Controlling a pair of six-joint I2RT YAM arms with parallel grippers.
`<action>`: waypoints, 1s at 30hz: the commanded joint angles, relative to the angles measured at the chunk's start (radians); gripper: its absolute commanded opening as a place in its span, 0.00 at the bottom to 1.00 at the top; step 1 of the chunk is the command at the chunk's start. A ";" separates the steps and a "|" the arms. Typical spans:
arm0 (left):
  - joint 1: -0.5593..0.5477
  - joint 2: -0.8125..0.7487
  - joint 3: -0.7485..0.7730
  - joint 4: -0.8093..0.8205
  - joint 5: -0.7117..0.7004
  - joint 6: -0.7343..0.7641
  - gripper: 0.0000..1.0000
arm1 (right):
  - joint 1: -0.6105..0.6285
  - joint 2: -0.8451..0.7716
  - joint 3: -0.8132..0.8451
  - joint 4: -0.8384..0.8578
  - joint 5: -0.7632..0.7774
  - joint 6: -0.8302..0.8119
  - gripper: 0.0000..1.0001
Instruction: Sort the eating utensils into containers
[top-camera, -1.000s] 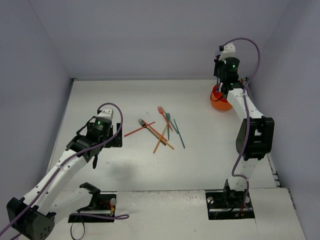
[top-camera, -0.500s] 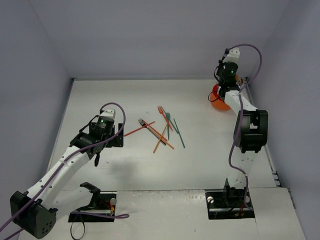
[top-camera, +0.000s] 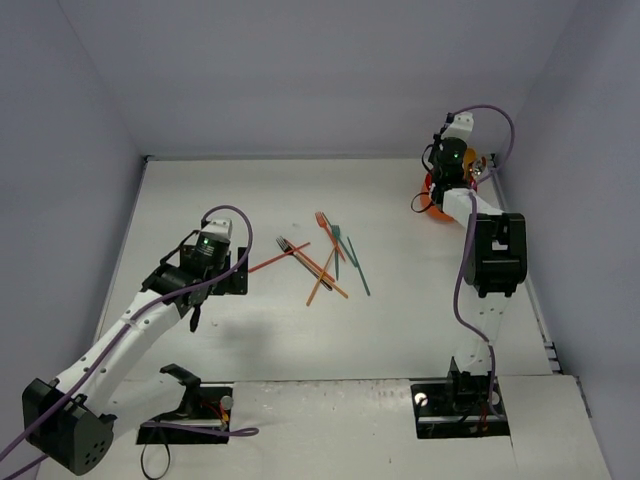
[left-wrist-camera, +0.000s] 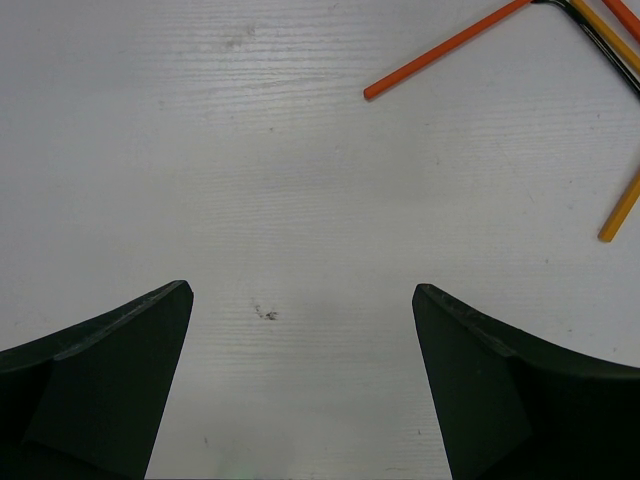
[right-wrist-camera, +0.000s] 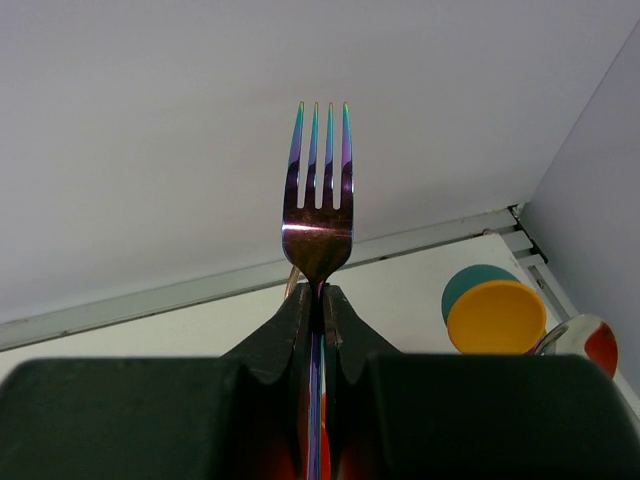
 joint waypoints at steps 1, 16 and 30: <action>0.007 0.008 0.011 0.036 0.008 0.008 0.91 | -0.003 -0.035 -0.030 0.137 0.034 0.023 0.00; 0.006 0.006 0.013 0.036 0.017 0.008 0.91 | 0.008 -0.084 -0.106 0.129 0.036 0.029 0.31; 0.007 -0.021 0.016 0.036 0.016 0.006 0.91 | 0.042 -0.337 -0.057 -0.190 -0.114 0.012 0.50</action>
